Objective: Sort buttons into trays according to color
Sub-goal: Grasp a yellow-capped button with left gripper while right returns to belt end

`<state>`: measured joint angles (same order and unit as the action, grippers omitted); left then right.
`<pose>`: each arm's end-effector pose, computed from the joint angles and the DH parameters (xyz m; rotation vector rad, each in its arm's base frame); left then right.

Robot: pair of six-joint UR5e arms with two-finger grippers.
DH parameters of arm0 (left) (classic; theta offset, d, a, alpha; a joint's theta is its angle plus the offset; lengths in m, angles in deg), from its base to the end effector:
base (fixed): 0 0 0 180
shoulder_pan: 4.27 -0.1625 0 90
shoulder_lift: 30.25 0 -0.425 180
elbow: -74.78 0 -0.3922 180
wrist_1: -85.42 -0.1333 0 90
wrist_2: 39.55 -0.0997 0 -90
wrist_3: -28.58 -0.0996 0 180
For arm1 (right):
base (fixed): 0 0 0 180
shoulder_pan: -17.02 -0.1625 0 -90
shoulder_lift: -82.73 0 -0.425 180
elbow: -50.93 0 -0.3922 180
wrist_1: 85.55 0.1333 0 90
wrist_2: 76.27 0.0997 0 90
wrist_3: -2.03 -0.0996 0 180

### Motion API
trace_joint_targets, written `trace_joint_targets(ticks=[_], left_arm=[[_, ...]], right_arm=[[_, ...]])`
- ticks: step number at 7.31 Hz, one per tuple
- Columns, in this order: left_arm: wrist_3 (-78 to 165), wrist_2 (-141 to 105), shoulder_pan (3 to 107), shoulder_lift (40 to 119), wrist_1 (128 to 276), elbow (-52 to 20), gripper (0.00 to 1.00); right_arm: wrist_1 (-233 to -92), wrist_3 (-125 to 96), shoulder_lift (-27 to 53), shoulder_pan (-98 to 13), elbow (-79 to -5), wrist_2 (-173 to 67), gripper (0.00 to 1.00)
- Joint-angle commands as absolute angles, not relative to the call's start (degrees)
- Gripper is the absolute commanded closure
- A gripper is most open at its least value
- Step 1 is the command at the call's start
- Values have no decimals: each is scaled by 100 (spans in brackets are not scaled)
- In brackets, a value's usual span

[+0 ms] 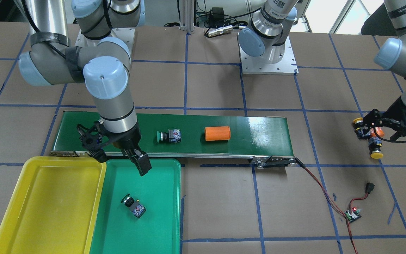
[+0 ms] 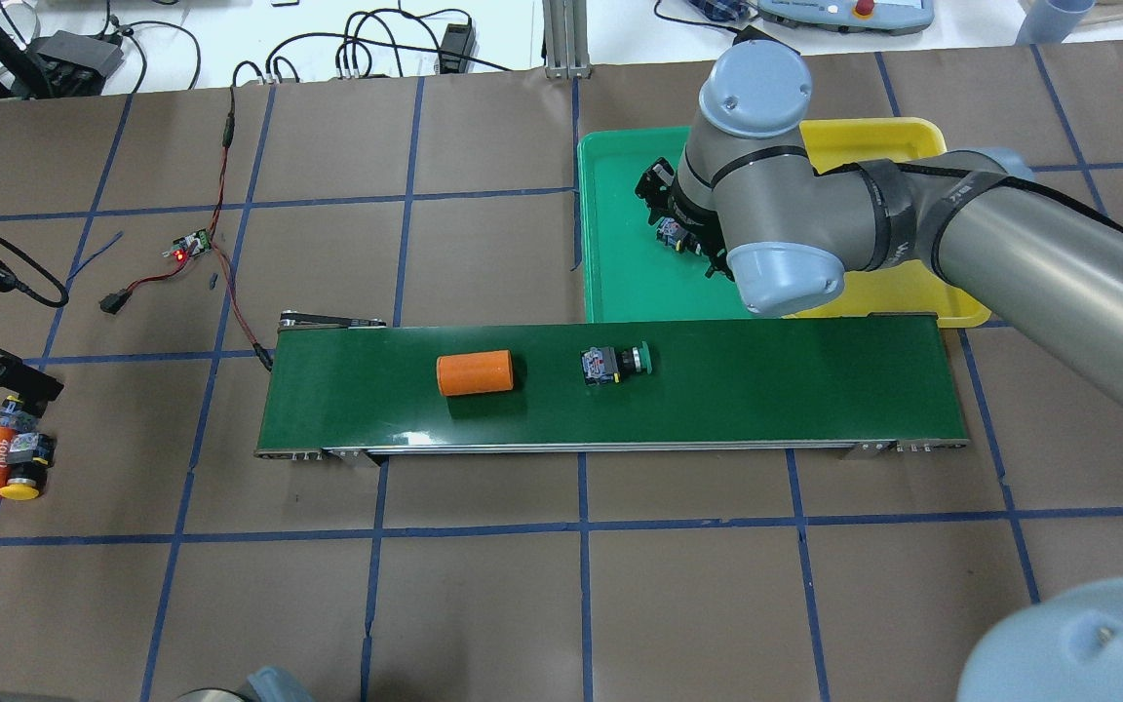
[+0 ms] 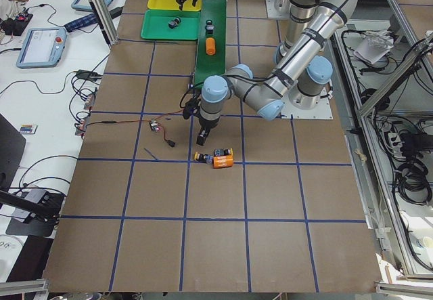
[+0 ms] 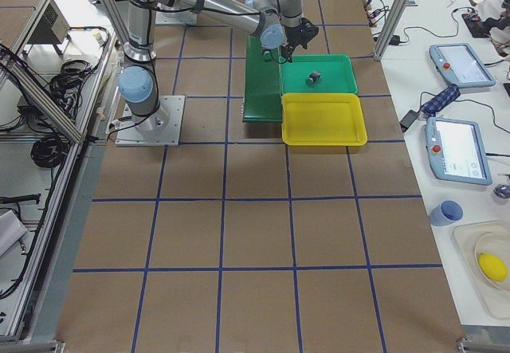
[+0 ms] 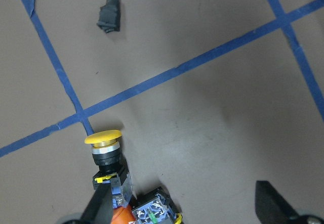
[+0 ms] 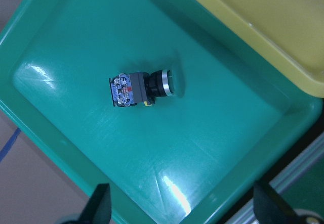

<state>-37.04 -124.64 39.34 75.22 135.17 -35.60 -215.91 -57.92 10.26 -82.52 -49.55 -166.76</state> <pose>0.2919 -0.4740 0.2511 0.5263 3.0761 -0.1780 0.2289 -0.5628 0.3076 1.2845 2.7259 -0.2752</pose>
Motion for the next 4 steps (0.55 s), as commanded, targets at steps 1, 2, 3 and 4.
trace_joint_targets(ticks=[1, 2, 3, 4], left_arm=[[-3541, -12366, 3766, 8275, 13525, -3166, 0], [-3523, -12375, 3757, 8469, 13508, -3140, 8], [-3558, -12410, 3687, 8593, 13438, -3105, 8], [-3567, -12427, 3617, 8612, 13333, -3174, 17]], right_arm=[[-20618, -6917, 435, -8238, -4970, -16821, 0], [-20266, -7438, 276, -8204, -4962, -16777, 0], [-19914, -7739, 222, -8203, -4970, -16742, 0], [-19728, -8299, 91, -8203, -4962, -16733, 0]])
